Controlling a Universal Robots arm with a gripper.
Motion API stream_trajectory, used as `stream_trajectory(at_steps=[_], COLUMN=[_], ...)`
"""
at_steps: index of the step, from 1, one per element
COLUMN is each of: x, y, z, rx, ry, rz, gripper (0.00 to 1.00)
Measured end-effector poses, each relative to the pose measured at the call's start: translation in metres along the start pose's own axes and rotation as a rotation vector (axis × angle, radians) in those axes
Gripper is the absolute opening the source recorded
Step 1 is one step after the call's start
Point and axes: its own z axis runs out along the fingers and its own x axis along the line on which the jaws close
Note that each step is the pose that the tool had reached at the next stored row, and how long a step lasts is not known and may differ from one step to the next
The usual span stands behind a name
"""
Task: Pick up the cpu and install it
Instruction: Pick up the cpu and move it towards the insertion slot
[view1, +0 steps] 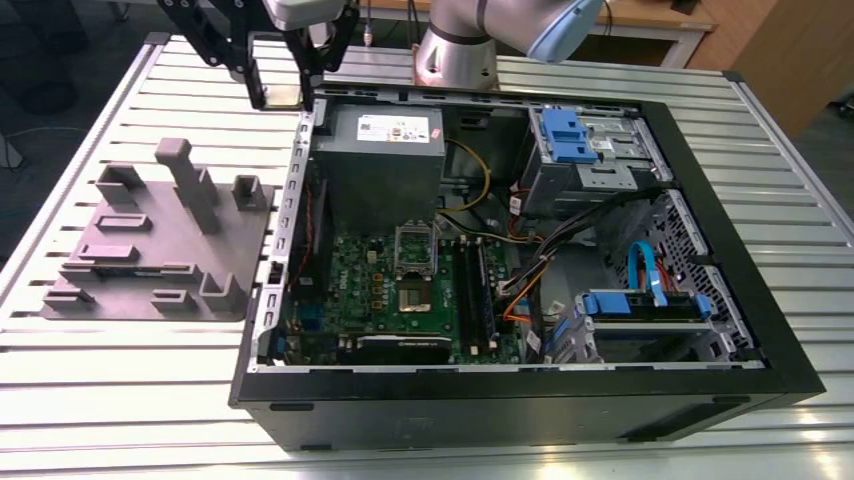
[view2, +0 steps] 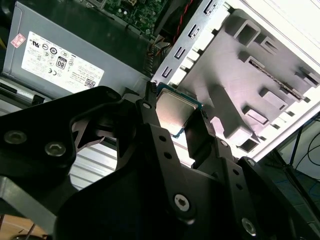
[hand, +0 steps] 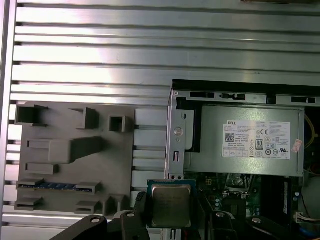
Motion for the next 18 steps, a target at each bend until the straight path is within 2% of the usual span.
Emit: stream_trajectory(at_steps=[12, 15, 18], x=[-0.0028, -0.0027, -0.0027], y=[-0.0003, -0.0044, -0.0055], z=[-0.0001, -0.0002, -0.0003], rx=[0.0000, -0.0001, 0.0000], ry=[0.0000, 0.0000, 0.0000], rz=[0.000, 0.000, 0.000], gripper=[0.47, 0.47, 0.47])
